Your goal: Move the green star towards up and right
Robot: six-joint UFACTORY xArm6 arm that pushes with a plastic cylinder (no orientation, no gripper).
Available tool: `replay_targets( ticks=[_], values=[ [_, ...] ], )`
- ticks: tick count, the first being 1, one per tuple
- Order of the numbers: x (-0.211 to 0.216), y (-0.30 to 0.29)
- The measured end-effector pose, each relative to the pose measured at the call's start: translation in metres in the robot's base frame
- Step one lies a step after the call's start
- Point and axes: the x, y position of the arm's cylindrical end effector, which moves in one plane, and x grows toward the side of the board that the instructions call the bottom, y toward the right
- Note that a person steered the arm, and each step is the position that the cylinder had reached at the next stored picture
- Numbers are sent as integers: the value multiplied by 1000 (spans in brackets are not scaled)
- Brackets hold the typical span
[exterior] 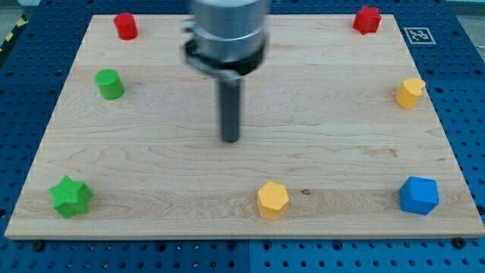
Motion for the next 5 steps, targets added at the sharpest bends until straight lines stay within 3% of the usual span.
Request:
replay_targets(
  ticks=[2,5],
  values=[
    [10,-204],
    [48,-249]
  ],
)
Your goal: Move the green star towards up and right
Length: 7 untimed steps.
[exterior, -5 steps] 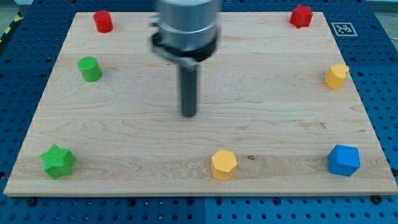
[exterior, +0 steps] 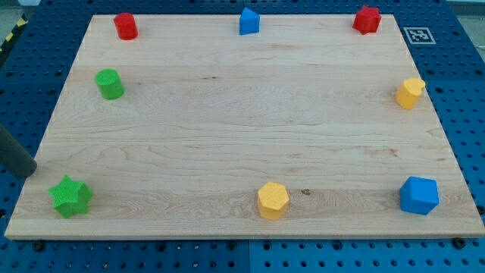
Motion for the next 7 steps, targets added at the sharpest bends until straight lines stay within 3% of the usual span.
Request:
replay_targets(
  ticks=[1,2,3,7],
  values=[
    [62,13],
    [76,25],
    [76,25],
    [33,119]
  ],
)
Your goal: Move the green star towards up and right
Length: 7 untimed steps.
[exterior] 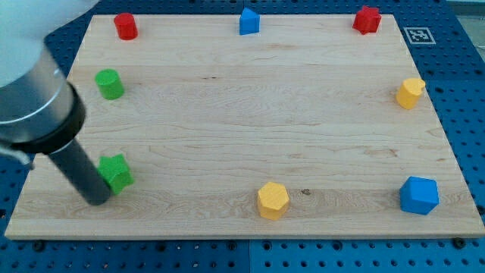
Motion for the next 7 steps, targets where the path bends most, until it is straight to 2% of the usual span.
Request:
replay_targets(
  ticks=[3,5,7],
  values=[
    [-58,17],
    [-105,65],
    [-178,171]
  ],
)
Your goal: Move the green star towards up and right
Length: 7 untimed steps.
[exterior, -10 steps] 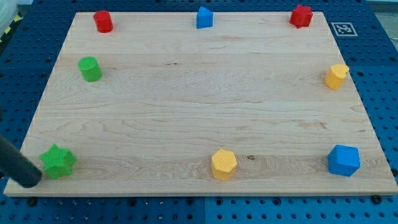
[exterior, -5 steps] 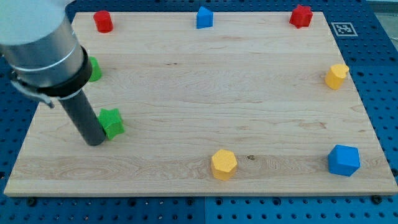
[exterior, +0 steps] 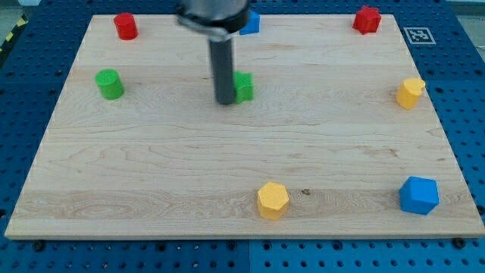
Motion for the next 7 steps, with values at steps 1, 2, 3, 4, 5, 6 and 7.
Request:
replay_targets(
  ticks=[1,2,3,4,5,6,7],
  values=[
    [-42,56],
    [-46,74],
    [-55,70],
    [-92,70],
    [-95,80],
    [-92,103],
    [-92,122]
  ],
)
